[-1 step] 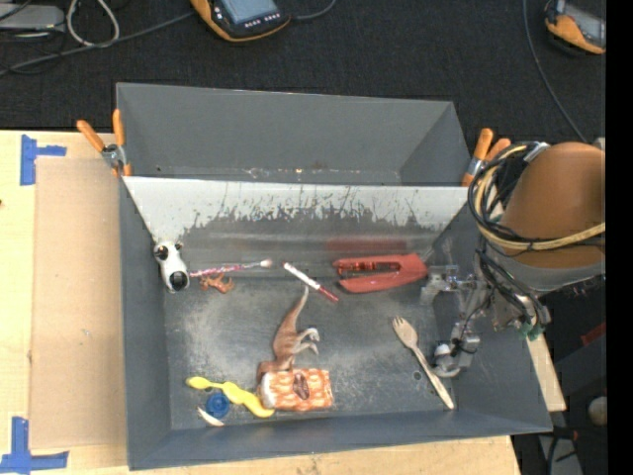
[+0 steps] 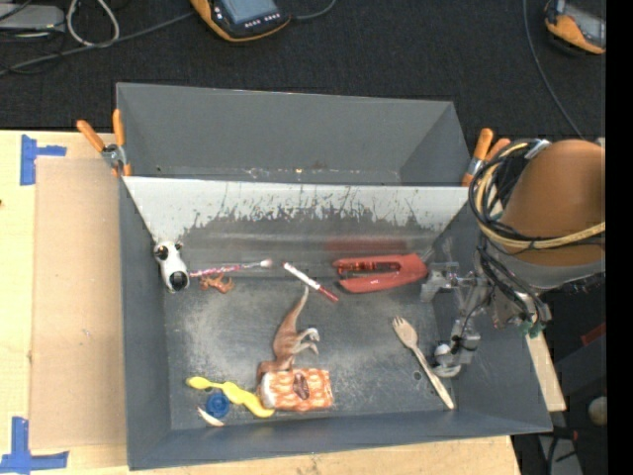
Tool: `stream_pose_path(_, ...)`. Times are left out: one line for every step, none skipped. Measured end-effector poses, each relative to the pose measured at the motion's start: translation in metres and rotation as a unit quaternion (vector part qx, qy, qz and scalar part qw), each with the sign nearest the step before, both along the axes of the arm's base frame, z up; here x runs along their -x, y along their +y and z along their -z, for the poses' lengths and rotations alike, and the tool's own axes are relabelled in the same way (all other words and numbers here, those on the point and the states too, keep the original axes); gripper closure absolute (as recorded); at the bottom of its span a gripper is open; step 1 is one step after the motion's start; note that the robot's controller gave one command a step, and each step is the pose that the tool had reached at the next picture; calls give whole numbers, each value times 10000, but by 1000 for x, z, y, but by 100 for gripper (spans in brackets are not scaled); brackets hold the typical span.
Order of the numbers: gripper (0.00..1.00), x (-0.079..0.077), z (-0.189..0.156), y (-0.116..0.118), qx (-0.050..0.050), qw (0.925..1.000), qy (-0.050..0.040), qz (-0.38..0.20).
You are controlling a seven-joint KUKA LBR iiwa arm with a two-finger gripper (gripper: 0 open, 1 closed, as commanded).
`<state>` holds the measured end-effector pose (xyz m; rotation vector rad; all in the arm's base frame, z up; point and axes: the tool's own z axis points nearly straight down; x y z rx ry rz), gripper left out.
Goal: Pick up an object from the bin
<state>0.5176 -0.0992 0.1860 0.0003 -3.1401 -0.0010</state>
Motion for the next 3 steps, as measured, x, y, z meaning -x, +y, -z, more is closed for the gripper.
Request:
stream_pose_path(0,-44,34,50,5,9998,-23,-185)
stream_pose_path(0,-33,76,67,-2,9996,18,-267)
stream_pose_path(0,-50,75,80,16,9993,11,-382)
